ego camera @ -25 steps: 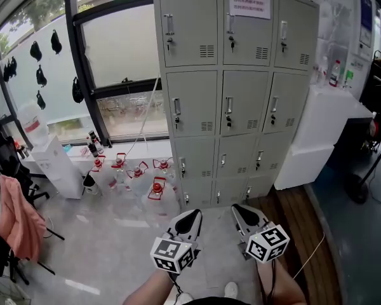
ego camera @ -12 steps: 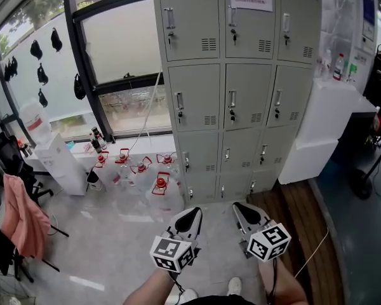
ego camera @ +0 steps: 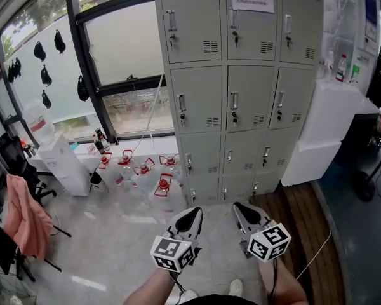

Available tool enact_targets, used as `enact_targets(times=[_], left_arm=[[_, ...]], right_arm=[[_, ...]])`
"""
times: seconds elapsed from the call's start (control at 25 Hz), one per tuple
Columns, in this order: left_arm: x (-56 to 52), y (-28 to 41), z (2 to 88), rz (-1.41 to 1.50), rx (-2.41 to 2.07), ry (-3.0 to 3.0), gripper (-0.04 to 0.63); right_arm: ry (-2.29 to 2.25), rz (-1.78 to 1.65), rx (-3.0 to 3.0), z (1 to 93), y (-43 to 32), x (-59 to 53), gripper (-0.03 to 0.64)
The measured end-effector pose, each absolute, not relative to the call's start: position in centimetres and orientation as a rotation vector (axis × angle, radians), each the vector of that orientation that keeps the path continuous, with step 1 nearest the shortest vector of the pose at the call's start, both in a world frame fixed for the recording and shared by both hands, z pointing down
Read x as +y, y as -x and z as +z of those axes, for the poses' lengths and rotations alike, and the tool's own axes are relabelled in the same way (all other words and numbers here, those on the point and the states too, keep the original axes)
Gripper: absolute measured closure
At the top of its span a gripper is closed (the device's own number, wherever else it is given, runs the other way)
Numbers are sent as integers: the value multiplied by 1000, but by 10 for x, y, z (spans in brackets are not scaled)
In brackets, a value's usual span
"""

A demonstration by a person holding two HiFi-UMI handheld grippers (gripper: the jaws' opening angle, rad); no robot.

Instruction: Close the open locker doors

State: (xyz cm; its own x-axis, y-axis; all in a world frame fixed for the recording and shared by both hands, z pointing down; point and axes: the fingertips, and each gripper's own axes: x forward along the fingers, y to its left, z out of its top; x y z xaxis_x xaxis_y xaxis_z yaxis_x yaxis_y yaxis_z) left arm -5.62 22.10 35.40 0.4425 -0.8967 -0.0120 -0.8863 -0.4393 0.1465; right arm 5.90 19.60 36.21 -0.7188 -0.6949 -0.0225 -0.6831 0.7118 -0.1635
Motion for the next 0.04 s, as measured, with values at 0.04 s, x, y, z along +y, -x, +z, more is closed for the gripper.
enact_targets(times=[0.04], left_arm=[[220,56,354,-134,-1594,-2565,580]], right_arm=[[1141,-219,2830,362,-60,195,614]])
